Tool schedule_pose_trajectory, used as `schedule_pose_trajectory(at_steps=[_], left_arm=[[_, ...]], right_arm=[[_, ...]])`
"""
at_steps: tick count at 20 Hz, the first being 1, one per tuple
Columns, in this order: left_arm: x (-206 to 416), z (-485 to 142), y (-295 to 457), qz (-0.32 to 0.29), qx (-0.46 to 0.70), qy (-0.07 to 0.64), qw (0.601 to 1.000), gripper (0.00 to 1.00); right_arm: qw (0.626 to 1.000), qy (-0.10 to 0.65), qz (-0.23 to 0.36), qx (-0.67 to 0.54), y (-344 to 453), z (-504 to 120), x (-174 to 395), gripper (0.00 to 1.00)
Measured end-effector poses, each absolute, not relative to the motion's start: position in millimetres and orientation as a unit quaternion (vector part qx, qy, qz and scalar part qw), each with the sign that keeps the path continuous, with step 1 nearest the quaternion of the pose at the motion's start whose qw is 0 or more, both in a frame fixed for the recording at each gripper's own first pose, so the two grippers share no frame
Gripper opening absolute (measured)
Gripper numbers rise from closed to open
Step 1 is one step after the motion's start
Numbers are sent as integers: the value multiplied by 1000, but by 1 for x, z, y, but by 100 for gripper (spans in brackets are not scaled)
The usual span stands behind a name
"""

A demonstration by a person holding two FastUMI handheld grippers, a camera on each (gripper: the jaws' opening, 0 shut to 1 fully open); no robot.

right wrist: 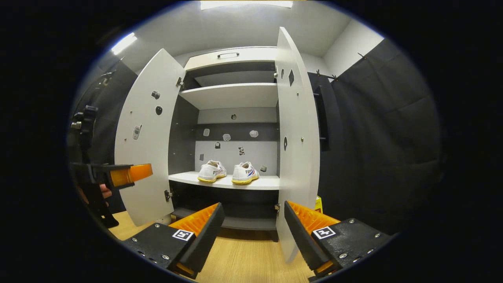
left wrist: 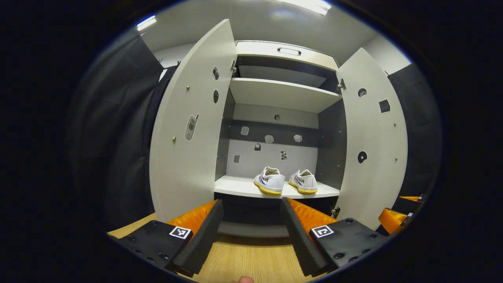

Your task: Grab one shoe with the right hand and put it into the shoe cabinet, grab the other shoe with the left hand and put it into the shoe cabinet; then close the right door with the right hand and the left door with the left hand.

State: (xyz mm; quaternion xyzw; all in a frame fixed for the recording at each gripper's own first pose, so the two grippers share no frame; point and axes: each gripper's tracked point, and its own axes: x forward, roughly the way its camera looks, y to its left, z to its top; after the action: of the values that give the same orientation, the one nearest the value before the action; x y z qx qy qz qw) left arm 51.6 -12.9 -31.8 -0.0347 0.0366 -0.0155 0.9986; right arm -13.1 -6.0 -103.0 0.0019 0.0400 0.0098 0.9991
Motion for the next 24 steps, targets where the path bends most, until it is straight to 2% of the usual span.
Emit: schedule_pose_trajectory(at_steps=[2,3,5,6,7,9,10,11,13,14,18,21,22,23,24], left_arm=[[44,-34,-9,-6,-27,34,999,99],[41,-34,-6,1,-21,31,999,96],[37,-32,-2,8,-13,23,1000,97],[36,-32,-2,7,-13,24,1000,97],[35,-34,-3,3,-15,27,1000,97],[36,-34,-6,-3,-17,27,999,99],[37,-34,-7,-4,-17,26,1000,97],[37,-34,-8,-5,-17,26,1000,99],[38,-36,-10,-5,-15,26,1000,99],[38,-37,-11,-6,-12,29,999,97],[40,-40,-14,-10,-6,35,999,97],[40,-42,-15,-13,-4,38,999,97],[40,-42,-15,-13,-2,38,999,96],[41,-42,-15,-15,-1,38,999,96],[42,-42,-15,-15,0,39,999,99]], right_arm=[[999,29,13,28,-14,-86,-13,94],[999,17,8,43,-28,-69,-11,94],[999,-13,-14,46,-73,-27,-4,94],[999,-26,-29,27,-101,-5,-1,90],[998,-30,-48,3,-128,11,4,94],[997,-28,-74,-14,-175,39,16,94],[996,-30,-79,-6,-190,50,24,98],[996,-33,-78,0,-198,60,33,98],[996,-32,-80,-10,-213,66,52,94],[996,-30,-83,-22,-220,66,60,93],[998,-20,-55,-29,-209,62,82,93],[998,-20,-56,-35,-207,61,85,91],[998,-18,-55,-29,-205,60,84,97],[998,-15,-53,-23,-203,59,85,90],[998,-16,-51,-20,-201,59,86,89]])
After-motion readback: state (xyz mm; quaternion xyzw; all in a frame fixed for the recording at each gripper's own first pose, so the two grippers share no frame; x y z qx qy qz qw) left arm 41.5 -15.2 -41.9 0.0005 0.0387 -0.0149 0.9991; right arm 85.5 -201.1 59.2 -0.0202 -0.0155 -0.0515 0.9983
